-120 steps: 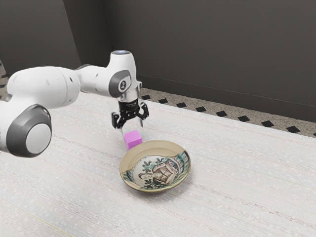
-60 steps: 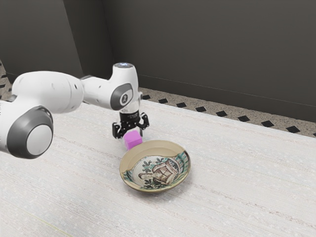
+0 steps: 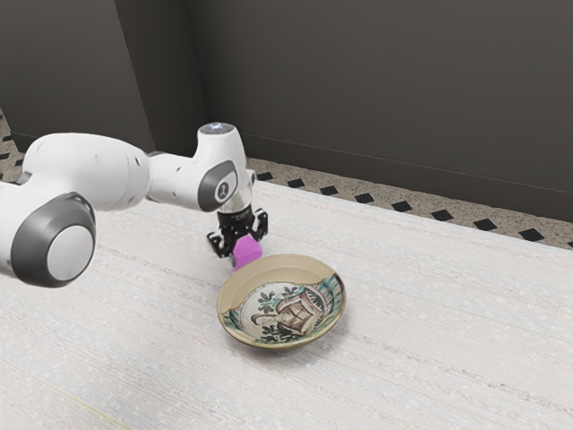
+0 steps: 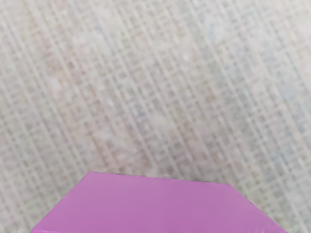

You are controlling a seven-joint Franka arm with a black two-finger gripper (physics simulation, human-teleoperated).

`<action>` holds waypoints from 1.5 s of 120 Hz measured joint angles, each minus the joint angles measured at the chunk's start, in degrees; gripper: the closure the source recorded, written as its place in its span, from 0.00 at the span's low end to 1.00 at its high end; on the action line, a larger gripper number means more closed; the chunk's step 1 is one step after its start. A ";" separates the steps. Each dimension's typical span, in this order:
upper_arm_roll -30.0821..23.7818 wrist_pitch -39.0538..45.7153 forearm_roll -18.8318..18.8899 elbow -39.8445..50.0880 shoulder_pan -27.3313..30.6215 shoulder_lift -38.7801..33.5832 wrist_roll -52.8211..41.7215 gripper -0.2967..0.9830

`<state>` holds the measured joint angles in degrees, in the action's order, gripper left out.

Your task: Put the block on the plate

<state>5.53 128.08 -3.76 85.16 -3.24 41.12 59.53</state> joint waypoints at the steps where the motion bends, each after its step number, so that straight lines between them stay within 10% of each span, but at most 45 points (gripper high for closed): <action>1: 0.00 0.02 -0.06 0.02 -0.02 -0.06 0.02 0.46; 62: 0.43 -1.17 -0.92 12.26 -2.69 -18.01 1.84 0.48; 138: 0.17 -4.05 -4.37 15.68 -12.73 -14.80 8.25 0.49; 180: 0.32 -3.32 -4.71 16.45 -13.55 -17.26 9.72 0.29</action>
<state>5.85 124.77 -8.47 101.61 -16.79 23.86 69.26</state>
